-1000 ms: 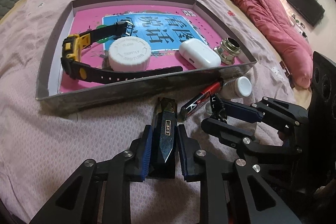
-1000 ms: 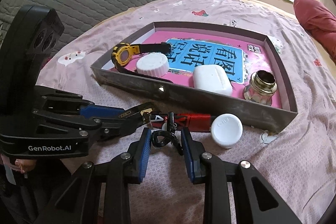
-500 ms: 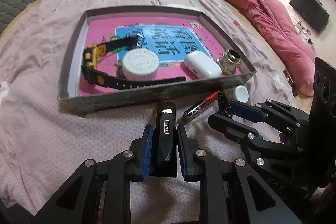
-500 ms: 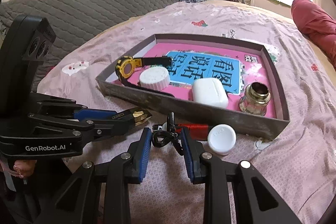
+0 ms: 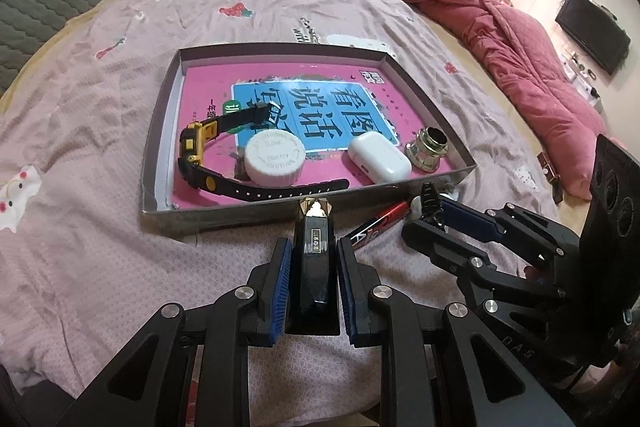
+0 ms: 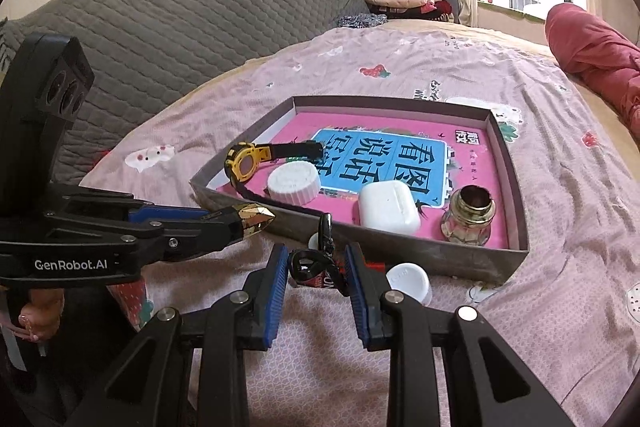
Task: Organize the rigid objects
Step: 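Lift the knife with the left tool while the right tool lifts the keys, then carry the knife over the tray with the left tool while the right tool carries the keys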
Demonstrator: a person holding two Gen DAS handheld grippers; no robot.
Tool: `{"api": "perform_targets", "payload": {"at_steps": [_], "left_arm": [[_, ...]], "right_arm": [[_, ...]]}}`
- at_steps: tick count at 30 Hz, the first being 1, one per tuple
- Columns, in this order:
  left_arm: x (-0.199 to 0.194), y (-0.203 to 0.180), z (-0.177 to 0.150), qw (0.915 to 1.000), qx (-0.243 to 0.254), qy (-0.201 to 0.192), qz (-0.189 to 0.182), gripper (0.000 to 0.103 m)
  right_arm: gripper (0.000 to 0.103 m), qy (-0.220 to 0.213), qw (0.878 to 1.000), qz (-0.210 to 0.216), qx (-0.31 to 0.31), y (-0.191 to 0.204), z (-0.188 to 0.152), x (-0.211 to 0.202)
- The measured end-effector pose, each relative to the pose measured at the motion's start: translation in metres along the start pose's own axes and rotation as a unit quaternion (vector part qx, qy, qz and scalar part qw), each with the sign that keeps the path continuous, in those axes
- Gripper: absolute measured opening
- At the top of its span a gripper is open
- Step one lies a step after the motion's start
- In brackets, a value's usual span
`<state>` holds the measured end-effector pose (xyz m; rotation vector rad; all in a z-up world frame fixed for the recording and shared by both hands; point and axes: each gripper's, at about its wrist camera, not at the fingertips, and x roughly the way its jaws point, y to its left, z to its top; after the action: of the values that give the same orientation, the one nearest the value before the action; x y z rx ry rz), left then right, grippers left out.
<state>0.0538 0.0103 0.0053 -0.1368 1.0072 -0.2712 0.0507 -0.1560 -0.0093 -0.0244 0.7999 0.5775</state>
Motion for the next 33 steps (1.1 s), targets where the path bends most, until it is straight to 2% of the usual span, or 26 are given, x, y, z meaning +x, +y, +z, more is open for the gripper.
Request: {"api": "perform_targets", "payload": {"at_steps": [16,33], "left_arm": [[-0.021,-0.001,0.013,0.9992,-0.004,-0.035,0.018,0.023],[-0.032,-0.018,0.045,0.9960,0.012,-0.082,0.033,0.023]], "right_arm": [[0.030,-0.046,0.999,-0.005,0.022,-0.009,0.011,-0.023],[0.030,-0.096,0.995,-0.018,0.031,-0.018,0.034,-0.039]]}}
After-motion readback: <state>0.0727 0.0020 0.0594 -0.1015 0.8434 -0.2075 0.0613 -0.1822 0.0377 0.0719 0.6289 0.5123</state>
